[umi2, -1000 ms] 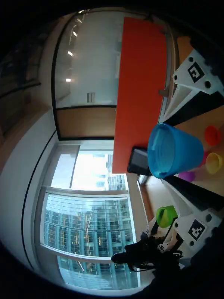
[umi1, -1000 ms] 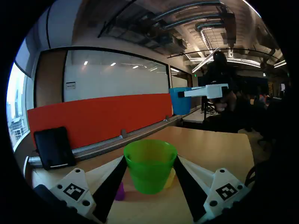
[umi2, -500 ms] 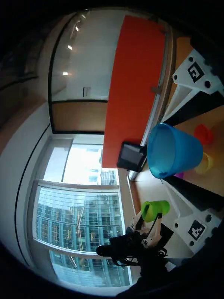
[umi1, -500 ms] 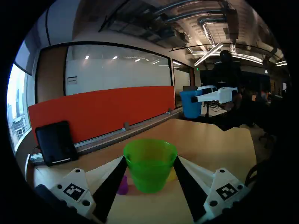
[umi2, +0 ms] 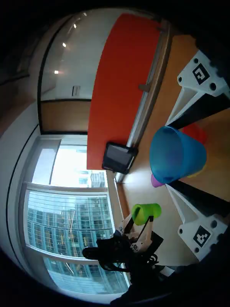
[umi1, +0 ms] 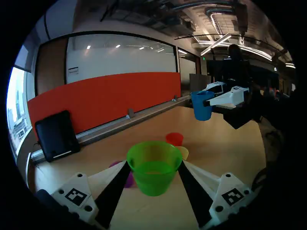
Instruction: Pour water
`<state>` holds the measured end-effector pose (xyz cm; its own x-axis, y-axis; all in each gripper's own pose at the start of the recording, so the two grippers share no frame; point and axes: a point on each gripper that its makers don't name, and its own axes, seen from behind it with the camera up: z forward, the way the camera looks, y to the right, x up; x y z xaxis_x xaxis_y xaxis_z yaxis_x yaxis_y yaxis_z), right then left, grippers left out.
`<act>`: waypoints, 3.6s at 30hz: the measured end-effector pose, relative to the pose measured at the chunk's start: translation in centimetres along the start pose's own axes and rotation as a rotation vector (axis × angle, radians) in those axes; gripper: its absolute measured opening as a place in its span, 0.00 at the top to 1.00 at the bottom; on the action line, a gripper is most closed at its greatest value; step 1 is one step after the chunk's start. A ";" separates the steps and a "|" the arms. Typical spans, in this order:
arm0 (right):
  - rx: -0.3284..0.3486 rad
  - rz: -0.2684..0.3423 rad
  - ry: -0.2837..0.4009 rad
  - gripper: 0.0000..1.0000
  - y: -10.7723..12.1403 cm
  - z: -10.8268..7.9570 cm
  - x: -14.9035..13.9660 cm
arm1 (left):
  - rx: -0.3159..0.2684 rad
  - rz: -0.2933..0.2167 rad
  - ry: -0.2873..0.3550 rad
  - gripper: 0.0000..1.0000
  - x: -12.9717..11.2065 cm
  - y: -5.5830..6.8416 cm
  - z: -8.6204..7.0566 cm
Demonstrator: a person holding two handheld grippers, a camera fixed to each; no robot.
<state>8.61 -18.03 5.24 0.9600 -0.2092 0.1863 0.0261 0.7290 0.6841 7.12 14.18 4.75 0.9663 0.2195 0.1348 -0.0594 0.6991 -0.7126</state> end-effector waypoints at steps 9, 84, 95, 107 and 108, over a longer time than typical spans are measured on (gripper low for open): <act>0.010 -0.009 -0.070 0.08 0.2 0.3 -3.0 | -0.007 -0.009 -0.051 0.14 -1.8 -0.3 0.8; 0.078 0.002 -0.325 0.07 0.0 2.9 -14.4 | -0.069 -0.070 -0.350 0.12 -12.9 -1.0 4.4; 0.068 0.003 -0.338 0.08 0.3 2.9 -15.5 | -0.051 -0.094 -0.374 0.03 -13.3 -1.5 3.7; 0.061 0.002 -0.372 0.08 0.3 3.5 -18.0 | -0.038 -0.096 -0.381 0.03 -13.7 -1.4 2.3; 0.061 0.003 -0.375 0.08 0.3 3.5 -18.1 | -0.038 -0.096 -0.380 0.03 -13.7 -1.3 2.2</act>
<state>-9.76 -16.33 4.53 0.7912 -0.4393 0.4255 -0.0037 0.6924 0.7215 -6.58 11.71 5.35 0.8049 0.3954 0.4425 0.0431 0.7047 -0.7082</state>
